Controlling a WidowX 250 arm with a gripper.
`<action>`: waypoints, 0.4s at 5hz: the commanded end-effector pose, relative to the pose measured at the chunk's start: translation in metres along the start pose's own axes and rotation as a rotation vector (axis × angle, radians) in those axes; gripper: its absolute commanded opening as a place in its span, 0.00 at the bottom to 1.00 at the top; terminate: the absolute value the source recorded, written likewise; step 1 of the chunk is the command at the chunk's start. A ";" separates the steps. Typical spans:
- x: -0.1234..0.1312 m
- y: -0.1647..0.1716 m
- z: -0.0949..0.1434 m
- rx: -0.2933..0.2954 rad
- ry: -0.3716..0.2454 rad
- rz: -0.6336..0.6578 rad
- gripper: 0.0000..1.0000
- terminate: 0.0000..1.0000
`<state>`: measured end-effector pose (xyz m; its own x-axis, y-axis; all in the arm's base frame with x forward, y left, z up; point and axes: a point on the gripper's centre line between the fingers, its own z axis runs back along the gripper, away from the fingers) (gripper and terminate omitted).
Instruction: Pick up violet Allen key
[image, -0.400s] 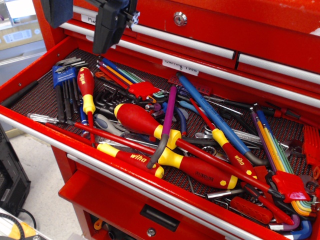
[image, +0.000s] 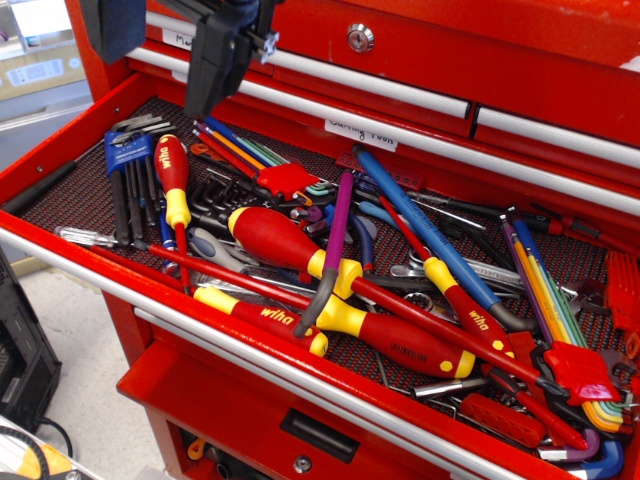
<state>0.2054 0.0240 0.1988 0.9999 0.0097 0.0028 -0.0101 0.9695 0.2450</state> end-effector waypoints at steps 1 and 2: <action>0.031 -0.039 -0.004 -0.036 -0.096 0.045 1.00 0.00; 0.036 -0.056 -0.025 -0.069 -0.142 0.069 1.00 0.00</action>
<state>0.2400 -0.0223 0.1483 0.9890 0.0533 0.1378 -0.0777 0.9810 0.1778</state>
